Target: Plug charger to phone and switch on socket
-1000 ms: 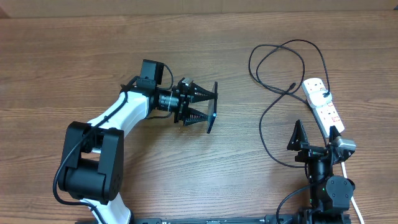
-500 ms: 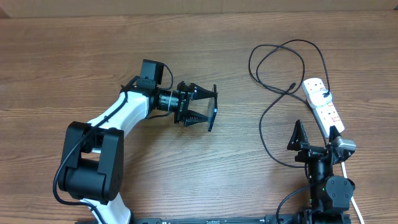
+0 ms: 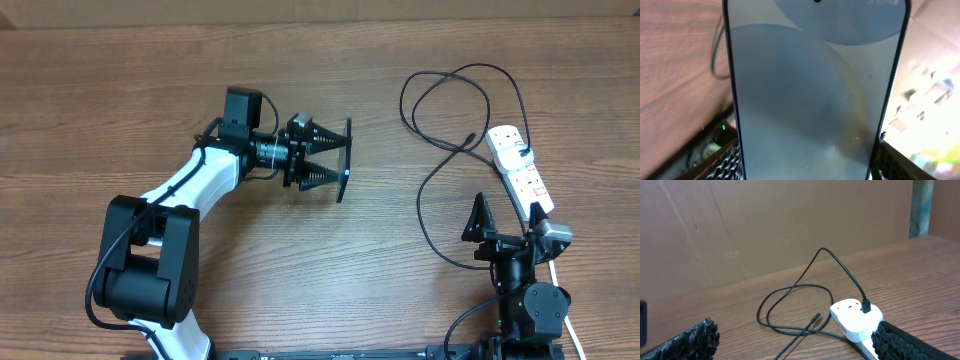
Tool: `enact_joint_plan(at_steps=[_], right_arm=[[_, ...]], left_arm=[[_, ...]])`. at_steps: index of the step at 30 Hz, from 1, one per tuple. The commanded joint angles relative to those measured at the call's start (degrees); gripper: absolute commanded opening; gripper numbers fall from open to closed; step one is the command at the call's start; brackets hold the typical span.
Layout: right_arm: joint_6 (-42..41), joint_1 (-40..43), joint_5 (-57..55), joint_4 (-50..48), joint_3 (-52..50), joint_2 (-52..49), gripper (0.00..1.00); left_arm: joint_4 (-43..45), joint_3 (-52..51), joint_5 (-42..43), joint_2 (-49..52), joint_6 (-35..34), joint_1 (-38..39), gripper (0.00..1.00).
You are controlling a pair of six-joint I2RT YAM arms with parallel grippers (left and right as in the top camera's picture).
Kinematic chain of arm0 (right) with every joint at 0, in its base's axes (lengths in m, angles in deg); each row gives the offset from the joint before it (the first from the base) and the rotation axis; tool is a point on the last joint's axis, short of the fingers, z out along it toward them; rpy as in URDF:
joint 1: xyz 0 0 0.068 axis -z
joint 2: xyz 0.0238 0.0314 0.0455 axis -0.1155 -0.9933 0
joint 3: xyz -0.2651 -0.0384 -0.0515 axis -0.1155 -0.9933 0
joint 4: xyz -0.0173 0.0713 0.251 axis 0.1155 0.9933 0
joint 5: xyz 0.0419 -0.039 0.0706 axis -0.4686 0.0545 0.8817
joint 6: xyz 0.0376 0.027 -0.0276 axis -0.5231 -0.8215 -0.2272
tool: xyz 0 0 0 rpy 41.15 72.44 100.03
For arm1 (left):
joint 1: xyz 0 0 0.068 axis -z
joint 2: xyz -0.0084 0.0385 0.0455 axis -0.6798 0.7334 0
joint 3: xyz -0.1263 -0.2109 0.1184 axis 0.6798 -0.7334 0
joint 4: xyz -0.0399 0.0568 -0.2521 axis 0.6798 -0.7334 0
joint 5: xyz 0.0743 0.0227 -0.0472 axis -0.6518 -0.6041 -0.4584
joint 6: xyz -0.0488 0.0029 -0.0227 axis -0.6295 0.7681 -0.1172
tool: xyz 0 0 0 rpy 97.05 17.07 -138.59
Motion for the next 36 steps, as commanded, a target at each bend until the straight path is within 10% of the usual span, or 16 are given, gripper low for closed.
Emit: enact_joint_plan(at_steps=[1, 14, 36], right_arm=[[0.28, 0.17, 0.46, -0.24, -0.61, 0.57, 1.00], [0.28, 0.17, 0.46, -0.24, -0.63, 0.57, 1.00], [0.28, 0.17, 0.46, -0.24, -0.61, 0.57, 1.00]], left_arm=[[4.92, 0.63, 3.41, 0.31, 3.52, 0.00, 0.21], [17.84, 0.63, 2.86, 0.31, 16.28, 0.00, 0.19], [10.05, 0.63, -13.05, 0.31, 29.99, 0.11, 0.21]])
